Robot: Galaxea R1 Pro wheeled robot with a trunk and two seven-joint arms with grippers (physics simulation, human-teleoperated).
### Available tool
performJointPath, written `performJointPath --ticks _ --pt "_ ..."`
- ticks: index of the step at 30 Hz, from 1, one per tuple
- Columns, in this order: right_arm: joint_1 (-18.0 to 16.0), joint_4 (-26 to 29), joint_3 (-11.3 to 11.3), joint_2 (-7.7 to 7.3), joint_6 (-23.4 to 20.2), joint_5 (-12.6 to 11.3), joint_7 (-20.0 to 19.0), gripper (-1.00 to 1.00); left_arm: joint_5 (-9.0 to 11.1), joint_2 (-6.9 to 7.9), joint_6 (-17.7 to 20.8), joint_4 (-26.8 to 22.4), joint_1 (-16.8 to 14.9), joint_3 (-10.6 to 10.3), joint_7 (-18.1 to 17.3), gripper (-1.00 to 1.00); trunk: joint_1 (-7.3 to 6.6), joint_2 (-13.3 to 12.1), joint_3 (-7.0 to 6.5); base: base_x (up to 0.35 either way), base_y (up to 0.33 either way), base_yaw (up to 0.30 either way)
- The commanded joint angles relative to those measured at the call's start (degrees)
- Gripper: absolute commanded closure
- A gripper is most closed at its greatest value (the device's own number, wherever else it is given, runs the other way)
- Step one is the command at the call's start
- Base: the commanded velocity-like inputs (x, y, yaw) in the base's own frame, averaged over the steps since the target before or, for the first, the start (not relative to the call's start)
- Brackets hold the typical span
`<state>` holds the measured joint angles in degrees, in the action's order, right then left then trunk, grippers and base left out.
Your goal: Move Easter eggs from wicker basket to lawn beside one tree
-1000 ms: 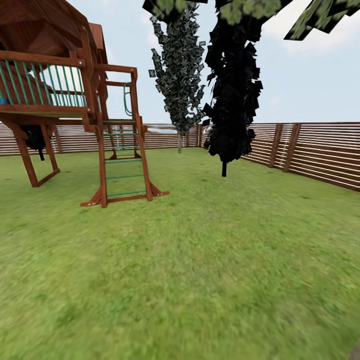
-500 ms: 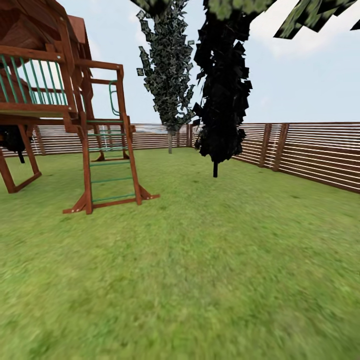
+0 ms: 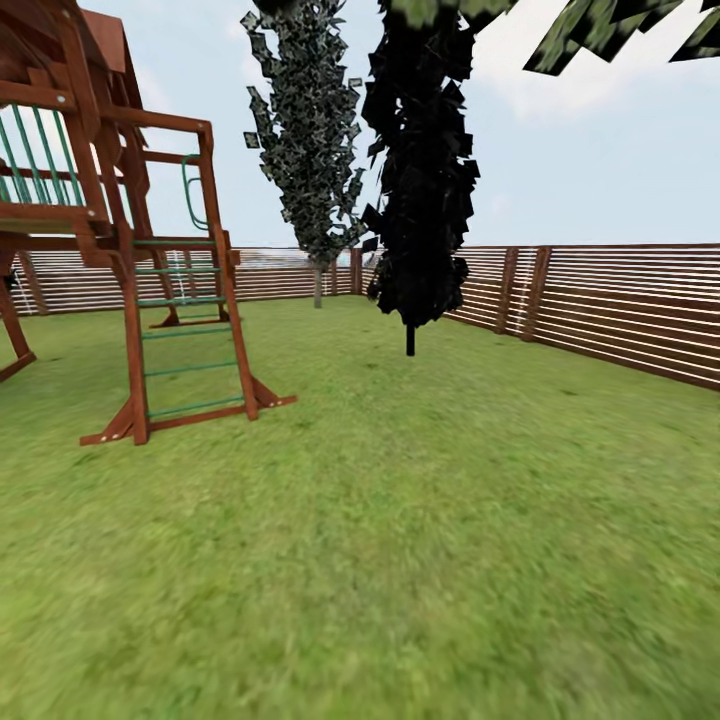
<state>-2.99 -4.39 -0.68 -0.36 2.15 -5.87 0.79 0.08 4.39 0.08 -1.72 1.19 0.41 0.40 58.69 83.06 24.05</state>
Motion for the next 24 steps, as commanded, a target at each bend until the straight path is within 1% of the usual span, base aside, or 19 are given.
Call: performJointPath --ticks 1,24 --pt "-0.09 -0.18 -0.11 0.01 0.22 -0.59 0.00 -1.00 0.01 0.00 0.01 -0.13 0.04 0.03 0.04 -1.00 0.04 0.02 0.05 0.328 0.000 -0.014" --pt "-0.09 -0.18 -0.11 0.01 0.22 -0.55 -0.01 -1.00 0.01 0.00 0.01 -0.13 0.04 0.03 0.04 -1.00 0.04 0.02 0.05 0.328 0.000 -0.001"
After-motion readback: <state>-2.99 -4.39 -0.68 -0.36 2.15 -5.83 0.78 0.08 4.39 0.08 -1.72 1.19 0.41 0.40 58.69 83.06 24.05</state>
